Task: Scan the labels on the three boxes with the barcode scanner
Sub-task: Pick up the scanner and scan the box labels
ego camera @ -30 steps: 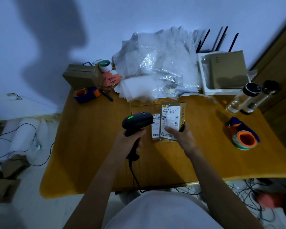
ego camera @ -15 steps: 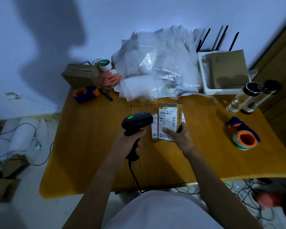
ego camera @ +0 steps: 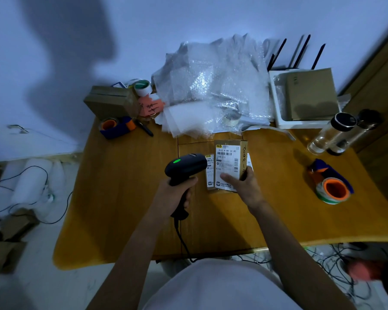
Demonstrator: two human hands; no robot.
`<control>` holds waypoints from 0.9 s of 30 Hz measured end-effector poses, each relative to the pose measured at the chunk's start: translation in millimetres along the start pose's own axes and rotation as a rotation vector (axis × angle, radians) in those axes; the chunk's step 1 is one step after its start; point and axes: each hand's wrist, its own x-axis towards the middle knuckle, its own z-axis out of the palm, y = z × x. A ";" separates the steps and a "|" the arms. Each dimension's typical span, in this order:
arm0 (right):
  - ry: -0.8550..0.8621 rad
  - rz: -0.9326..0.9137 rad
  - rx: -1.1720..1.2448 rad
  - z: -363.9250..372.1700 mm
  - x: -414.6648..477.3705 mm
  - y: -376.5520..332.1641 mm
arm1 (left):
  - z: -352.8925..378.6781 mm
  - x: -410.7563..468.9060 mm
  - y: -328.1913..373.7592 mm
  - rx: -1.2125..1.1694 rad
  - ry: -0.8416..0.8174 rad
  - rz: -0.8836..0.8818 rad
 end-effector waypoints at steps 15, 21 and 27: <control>-0.002 0.014 -0.011 -0.3 -0.7 -0.7 | -0.9 1.4 -2.5 -0.015 0.011 0.010; 0.006 0.013 -0.009 -0.4 -2.2 -1.5 | -2.4 2.8 -5.0 -0.047 0.031 -0.017; 0.032 0.058 0.002 -0.1 -2.3 0.5 | -5.4 2.6 -7.9 -0.078 0.041 -0.023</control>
